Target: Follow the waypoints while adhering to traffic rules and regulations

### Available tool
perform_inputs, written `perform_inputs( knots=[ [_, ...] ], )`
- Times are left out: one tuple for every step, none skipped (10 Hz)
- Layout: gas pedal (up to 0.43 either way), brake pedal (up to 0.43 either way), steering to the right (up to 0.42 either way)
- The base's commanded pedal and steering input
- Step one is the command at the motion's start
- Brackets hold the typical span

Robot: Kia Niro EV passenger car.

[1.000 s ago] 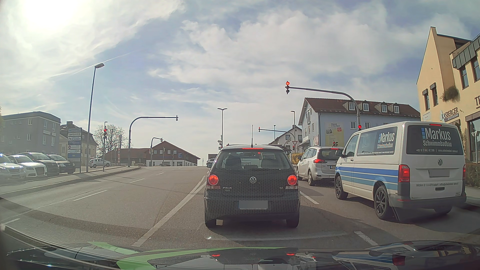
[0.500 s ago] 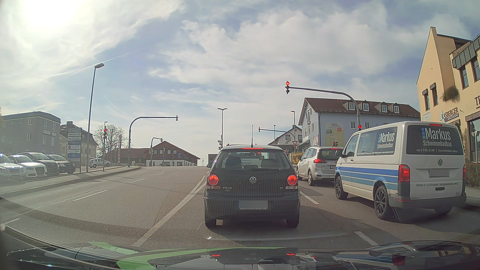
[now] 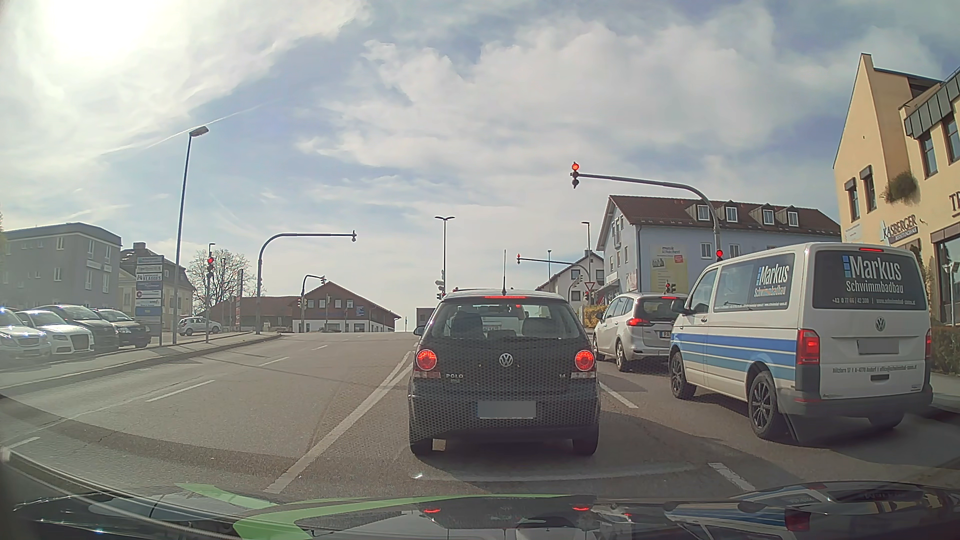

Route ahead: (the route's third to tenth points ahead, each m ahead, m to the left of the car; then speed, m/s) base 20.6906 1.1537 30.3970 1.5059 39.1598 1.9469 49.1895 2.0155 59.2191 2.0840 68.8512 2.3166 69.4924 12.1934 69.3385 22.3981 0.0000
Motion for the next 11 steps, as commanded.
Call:
perform_inputs(
  knots=[
    [0.0,0.354,-0.032],
    [0.0,0.354,-0.032],
    [0.0,0.354,-0.032],
    [0.0,0.354,-0.032],
    [0.0,0.354,-0.032],
    [0.0,0.354,-0.032],
    [0.0,0.354,-0.032],
    [0.0,0.354,-0.032],
    [0.0,0.354,-0.032],
    [0.0,0.354,-0.032],
    [0.0,0.354,-0.032]
  ],
)
